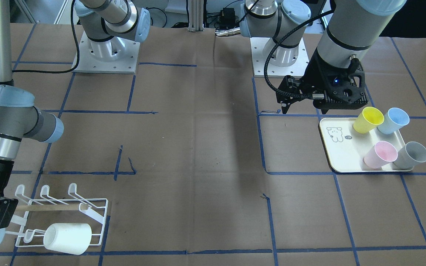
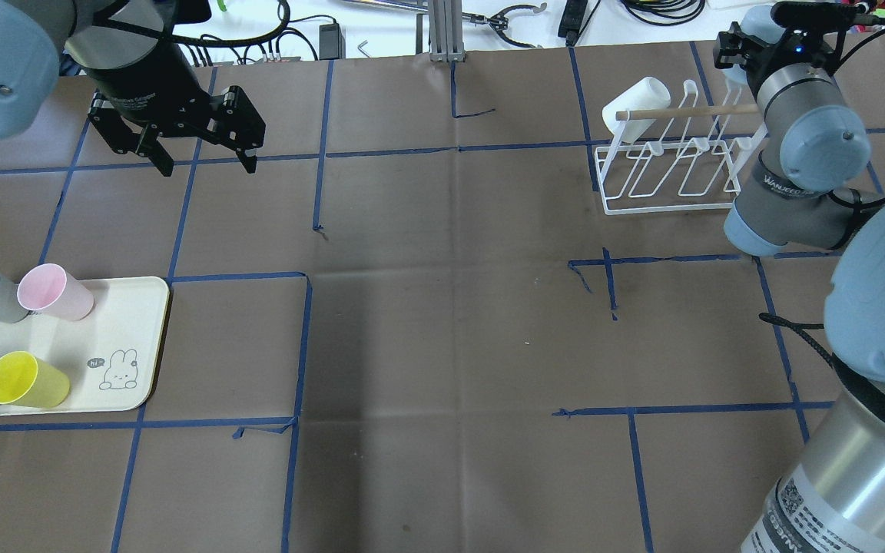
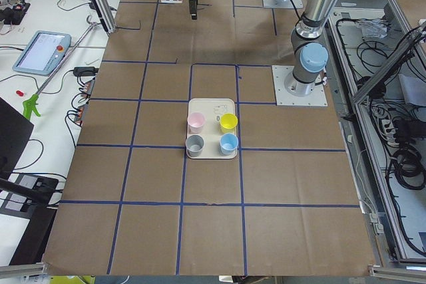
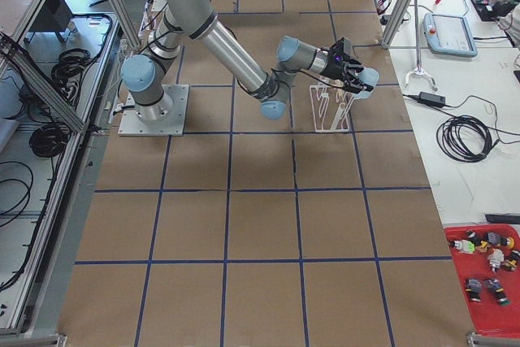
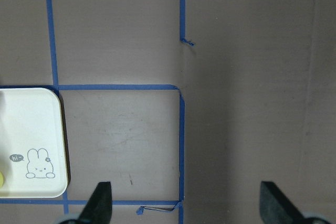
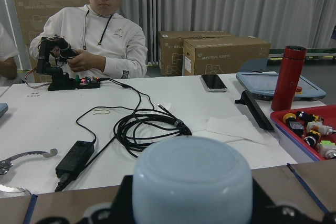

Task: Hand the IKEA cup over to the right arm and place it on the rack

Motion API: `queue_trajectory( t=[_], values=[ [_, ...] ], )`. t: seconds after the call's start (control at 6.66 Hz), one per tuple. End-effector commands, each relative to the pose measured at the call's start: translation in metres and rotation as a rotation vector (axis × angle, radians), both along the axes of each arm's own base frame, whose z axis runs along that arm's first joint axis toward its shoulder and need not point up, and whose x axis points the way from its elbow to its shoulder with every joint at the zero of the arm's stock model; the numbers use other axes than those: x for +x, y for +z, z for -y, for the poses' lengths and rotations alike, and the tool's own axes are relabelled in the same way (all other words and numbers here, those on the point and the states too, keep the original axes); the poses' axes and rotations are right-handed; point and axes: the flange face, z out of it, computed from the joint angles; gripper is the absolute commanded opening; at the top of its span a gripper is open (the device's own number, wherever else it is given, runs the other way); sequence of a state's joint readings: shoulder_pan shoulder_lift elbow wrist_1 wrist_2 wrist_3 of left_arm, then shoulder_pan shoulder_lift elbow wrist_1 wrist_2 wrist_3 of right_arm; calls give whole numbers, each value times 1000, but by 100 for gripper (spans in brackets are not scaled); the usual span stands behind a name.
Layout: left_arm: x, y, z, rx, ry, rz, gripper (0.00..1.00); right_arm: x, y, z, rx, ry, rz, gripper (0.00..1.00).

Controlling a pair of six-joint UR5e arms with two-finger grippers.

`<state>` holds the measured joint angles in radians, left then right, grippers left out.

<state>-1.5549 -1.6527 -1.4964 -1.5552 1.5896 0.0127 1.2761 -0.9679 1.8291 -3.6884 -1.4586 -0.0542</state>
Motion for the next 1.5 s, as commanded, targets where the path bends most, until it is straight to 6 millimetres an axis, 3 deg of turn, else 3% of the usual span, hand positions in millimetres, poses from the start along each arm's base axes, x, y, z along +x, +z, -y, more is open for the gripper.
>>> queue_trajectory(
  t=[0.0,0.15,0.3,0.45,0.6,1.05,1.35],
  values=[
    [1,1,1,-20,3,1,100,-1,-16,1,25,1,6,28],
    [0,4,0,-27,4,-2,100,-1,-19,-1,18,-1,4,28],
    [0,4,0,-26,4,-6,100,1,-24,-5,30,-3,4,39],
    [0,6,-2,-30,4,-8,100,1,-20,-5,17,-9,3,91],
    [0,7,-3,-32,4,-8,100,3,-24,-6,24,-1,14,100],
    [0,7,-3,-30,4,-9,100,4,-20,-6,16,2,13,100],
    [0,8,-5,-26,4,-8,100,5,0,-6,-15,-2,7,100]
  ],
)
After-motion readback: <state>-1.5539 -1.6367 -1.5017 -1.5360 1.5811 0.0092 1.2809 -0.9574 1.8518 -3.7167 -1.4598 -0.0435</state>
